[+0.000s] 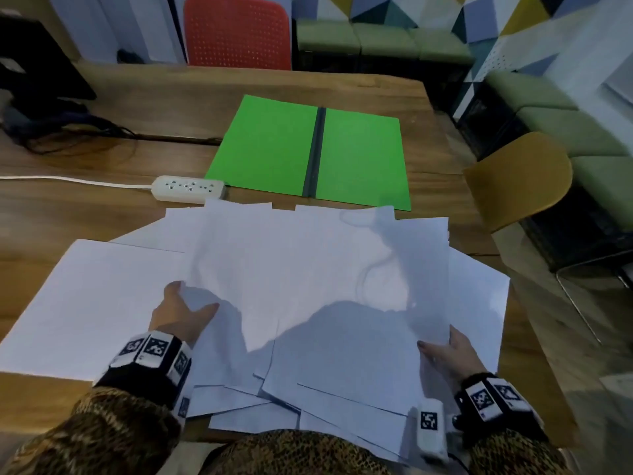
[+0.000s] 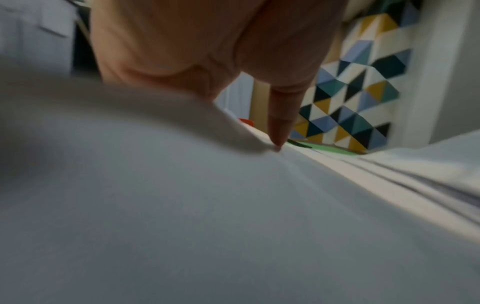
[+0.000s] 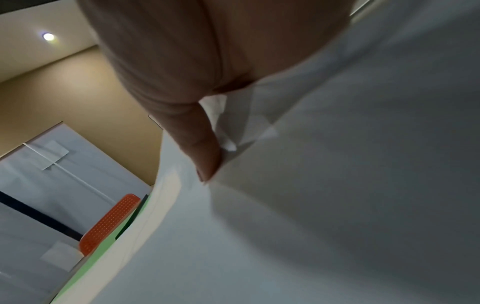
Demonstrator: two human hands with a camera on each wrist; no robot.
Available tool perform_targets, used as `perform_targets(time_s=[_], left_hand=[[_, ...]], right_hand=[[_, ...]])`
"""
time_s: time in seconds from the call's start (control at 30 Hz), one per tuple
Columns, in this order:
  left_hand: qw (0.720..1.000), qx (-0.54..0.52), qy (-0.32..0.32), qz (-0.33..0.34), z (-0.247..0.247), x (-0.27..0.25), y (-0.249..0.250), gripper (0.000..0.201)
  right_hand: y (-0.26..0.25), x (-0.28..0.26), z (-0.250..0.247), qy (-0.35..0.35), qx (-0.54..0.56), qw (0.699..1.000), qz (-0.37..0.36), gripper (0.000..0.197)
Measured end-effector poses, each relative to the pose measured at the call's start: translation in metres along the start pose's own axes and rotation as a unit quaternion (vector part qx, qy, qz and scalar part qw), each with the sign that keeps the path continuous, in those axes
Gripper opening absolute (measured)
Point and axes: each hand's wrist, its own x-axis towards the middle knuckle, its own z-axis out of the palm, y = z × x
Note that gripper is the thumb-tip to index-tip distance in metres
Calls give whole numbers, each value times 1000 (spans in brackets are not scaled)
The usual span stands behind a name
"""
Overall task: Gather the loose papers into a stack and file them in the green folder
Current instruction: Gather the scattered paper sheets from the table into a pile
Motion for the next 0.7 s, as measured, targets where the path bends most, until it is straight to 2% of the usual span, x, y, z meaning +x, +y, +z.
perform_targets(time_s=[0.1,0.23,0.37,0.43,0.5,0.57,0.63,0.7], left_hand=[[998,38,2,50,-4,-3,6,60],[977,52,82,190,-31,-24,28,22],[935,42,166,311,-70,-62,68,11],[909,32,177,376,-83,-83,88,10],[887,-11,143,439,-90,-101,103,9],[875,-78,77,472,-90,-114,116,14],[867,-162,3,471,-78,-114,127,17],[871,-240,-72,422,-52,-103,130,23]], right_hand=[[0,-1,2,16,-3,1000,-3,29],[1,-3,5,37,-24,999,-17,31],[-3,-6,8,49,-24,998,-21,28],[-4,-6,10,58,-32,998,-20,27],[-4,-6,10,59,-38,997,-16,26],[-5,-8,11,53,-41,998,-15,23],[-6,-10,11,48,-36,998,-9,21],[-9,-14,11,39,-18,999,-9,19]])
